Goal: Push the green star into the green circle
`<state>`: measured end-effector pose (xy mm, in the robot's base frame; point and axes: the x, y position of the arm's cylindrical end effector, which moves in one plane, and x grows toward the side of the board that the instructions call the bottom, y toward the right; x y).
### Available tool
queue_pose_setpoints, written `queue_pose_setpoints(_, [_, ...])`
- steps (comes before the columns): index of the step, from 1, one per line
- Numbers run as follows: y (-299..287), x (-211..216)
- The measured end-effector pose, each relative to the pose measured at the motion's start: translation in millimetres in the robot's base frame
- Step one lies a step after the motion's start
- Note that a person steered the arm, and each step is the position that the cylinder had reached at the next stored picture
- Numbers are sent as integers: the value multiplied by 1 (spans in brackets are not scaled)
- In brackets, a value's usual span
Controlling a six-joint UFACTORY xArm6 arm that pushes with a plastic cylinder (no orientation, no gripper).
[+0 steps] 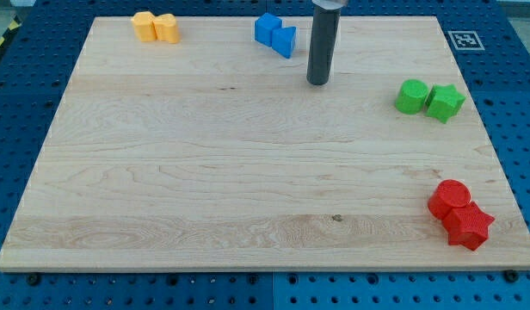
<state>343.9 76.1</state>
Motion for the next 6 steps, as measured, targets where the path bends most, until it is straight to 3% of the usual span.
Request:
queue_pose_setpoints(2, [50, -14])
queue_pose_setpoints(4, [166, -13])
queue_pose_setpoints(5, [209, 16])
queue_pose_setpoints(6, [211, 41])
